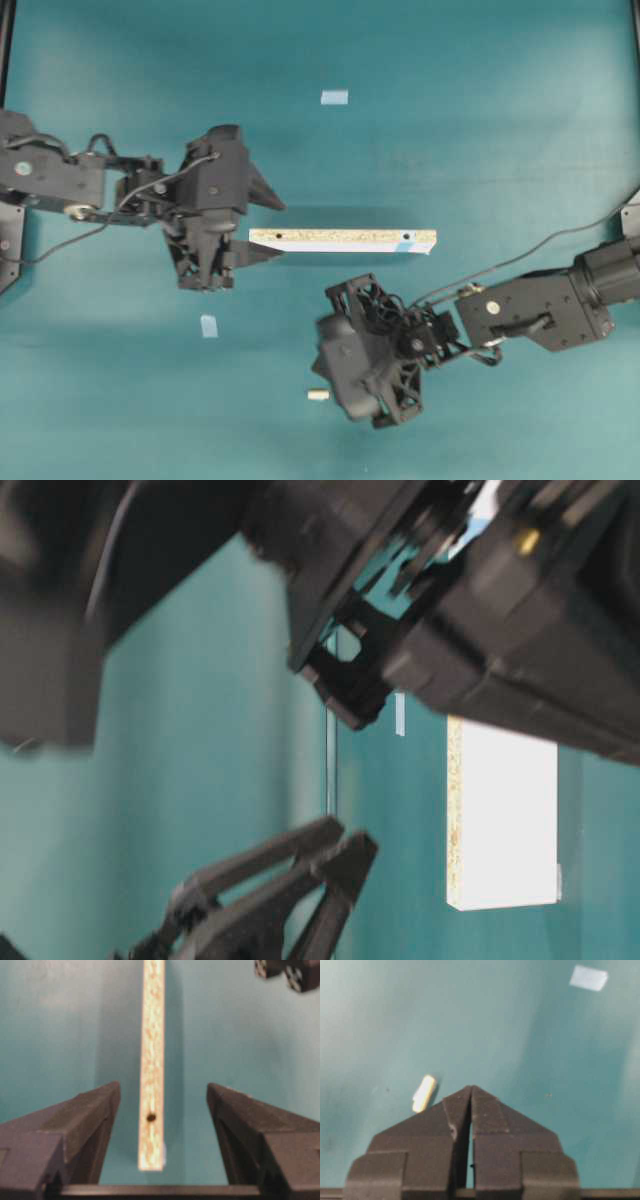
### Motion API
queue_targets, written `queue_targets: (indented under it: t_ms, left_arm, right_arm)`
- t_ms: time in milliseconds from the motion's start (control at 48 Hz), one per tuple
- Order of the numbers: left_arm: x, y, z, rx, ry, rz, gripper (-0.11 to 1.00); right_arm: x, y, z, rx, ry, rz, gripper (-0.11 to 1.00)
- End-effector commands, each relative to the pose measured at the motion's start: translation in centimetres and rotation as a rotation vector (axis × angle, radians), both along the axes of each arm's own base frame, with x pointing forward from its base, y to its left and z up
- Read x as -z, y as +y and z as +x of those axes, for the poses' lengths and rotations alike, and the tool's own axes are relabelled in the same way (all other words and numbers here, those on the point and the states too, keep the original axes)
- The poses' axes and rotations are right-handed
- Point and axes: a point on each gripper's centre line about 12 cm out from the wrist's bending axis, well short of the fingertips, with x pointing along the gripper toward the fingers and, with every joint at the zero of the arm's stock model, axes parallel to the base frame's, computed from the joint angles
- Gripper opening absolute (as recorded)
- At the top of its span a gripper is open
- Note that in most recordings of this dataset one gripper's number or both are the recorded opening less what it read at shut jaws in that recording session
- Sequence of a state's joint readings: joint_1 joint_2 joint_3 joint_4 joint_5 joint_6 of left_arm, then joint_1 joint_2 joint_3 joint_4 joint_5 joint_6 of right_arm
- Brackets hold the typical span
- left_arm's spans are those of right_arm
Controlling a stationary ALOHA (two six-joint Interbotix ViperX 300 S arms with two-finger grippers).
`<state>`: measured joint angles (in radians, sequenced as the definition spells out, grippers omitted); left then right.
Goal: Move the wooden board into place and insert the rod into its hole.
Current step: 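Move the right gripper over the wooden dowel and lower it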
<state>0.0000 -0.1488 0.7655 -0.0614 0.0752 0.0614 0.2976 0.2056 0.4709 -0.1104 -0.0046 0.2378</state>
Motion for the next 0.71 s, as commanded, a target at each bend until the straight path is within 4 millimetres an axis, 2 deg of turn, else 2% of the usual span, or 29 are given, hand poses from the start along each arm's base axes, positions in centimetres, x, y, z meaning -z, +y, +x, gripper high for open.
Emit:
queue_targets:
  t_ms: [0, 146, 271, 458, 562, 624, 687]
  left_arm:
    - [-0.5, -0.2, -0.6, 0.0, -0.014, -0.006, 0.69]
    - [1.2, -0.1, -1.1, -0.002, 0.028, -0.007, 0.69]
    - [1.9, -0.2, -1.3, 0.003, 0.043, -0.004, 0.68]
    - [2.9, -0.1, -0.7, -0.001, -0.006, 0.006, 0.69]
    - [3.9, 0.0, -0.1, -0.005, -0.033, 0.008, 0.69]
    - [4.6, 0.0, 0.1, -0.005, -0.029, 0.01, 0.69]
    - [5.4, 0.0, 0.3, -0.006, -0.021, 0.011, 0.69]
  right_arm:
    - [-2.3, 0.4, 0.7, 0.024, 0.002, 0.024, 0.0]
    - [-1.7, 0.6, 0.7, 0.064, 0.067, 0.05, 0.0]
    - [-2.2, 1.2, 0.9, 0.089, 0.08, 0.088, 0.0]
    - [-2.2, 2.0, 1.7, 0.116, 0.102, 0.12, 0.01]
    - [-2.0, 2.3, 2.1, 0.131, 0.117, 0.133, 0.18]
    - [-1.8, 2.3, 2.4, 0.15, 0.139, 0.141, 0.33]
    - [-1.6, 2.4, 2.4, 0.165, 0.163, 0.142, 0.54]
